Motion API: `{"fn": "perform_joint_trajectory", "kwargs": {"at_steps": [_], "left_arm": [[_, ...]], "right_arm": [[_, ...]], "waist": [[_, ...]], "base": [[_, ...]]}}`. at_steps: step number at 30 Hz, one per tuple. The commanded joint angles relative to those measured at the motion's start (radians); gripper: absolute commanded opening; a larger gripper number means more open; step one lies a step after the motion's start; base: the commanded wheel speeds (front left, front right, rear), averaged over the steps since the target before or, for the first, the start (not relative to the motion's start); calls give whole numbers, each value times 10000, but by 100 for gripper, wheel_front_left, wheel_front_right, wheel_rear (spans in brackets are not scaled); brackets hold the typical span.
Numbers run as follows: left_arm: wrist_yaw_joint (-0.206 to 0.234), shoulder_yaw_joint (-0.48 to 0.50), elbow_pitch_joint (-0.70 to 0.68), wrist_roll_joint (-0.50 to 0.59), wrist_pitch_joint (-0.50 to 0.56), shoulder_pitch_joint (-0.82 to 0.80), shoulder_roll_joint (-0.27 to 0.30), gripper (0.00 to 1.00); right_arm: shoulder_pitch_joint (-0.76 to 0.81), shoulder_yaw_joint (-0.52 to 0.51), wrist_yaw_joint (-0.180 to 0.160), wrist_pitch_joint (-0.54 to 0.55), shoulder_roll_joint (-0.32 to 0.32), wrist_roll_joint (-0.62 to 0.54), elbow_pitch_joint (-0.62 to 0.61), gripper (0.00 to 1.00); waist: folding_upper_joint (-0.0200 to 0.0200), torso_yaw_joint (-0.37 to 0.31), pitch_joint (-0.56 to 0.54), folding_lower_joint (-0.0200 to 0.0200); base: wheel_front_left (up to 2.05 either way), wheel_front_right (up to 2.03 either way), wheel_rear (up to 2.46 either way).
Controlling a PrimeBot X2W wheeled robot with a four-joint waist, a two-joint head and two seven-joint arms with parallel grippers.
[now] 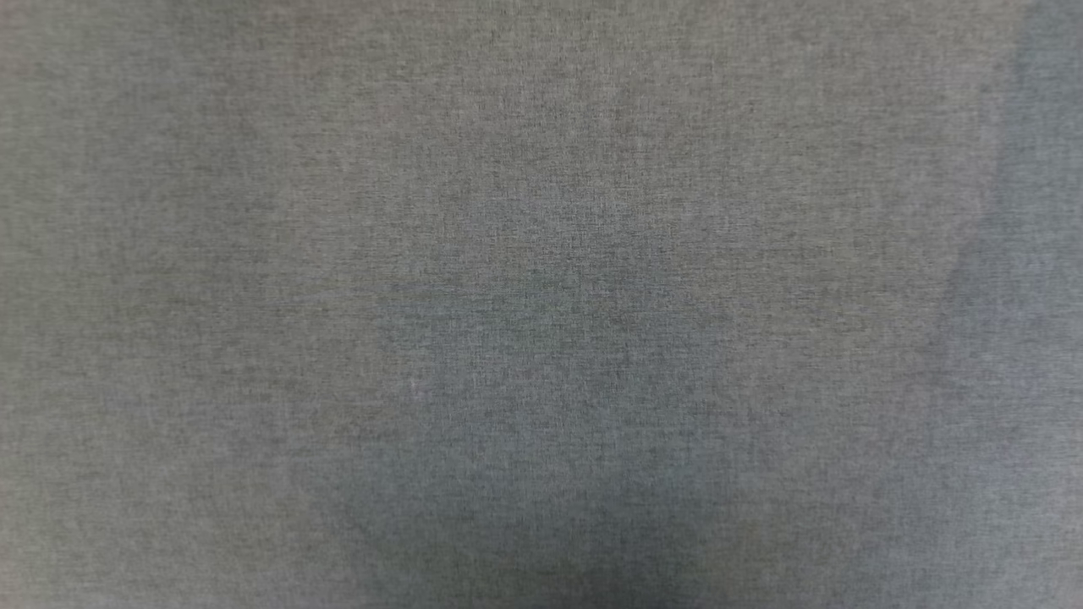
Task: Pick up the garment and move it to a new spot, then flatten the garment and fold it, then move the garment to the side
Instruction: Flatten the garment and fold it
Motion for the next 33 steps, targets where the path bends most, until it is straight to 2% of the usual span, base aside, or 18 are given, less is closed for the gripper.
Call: {"fn": "perform_joint_trajectory", "kwargs": {"at_steps": [1,6,14,25,33], "left_arm": [[-36,47,252,69,-223,-150,37,0],[-265,17,1010,-189,-882,444,-282,0],[-554,-287,1416,-639,-1605,2420,-681,0],[-655,-787,1359,-1425,-2220,6452,-1337,0],[-604,-994,932,-1925,-2470,9736,-1433,0]], "right_arm": [[-77,-43,-53,-213,-97,-81,217,0],[342,184,-53,-668,-2,119,864,0],[2209,904,-53,-1037,148,1024,1170,0],[6188,2385,-53,-1290,-272,3197,546,0],[9092,3204,-53,-915,-726,4440,-15,0]], "waist": [[0,-37,309,-3],[0,55,220,-3],[0,92,-470,-3],[0,216,-2448,-3],[0,252,-3927,-3]], "base": [[0,0,0],[0,0,0],[0,0,0],[0,0,0],[0,0,0]]}}
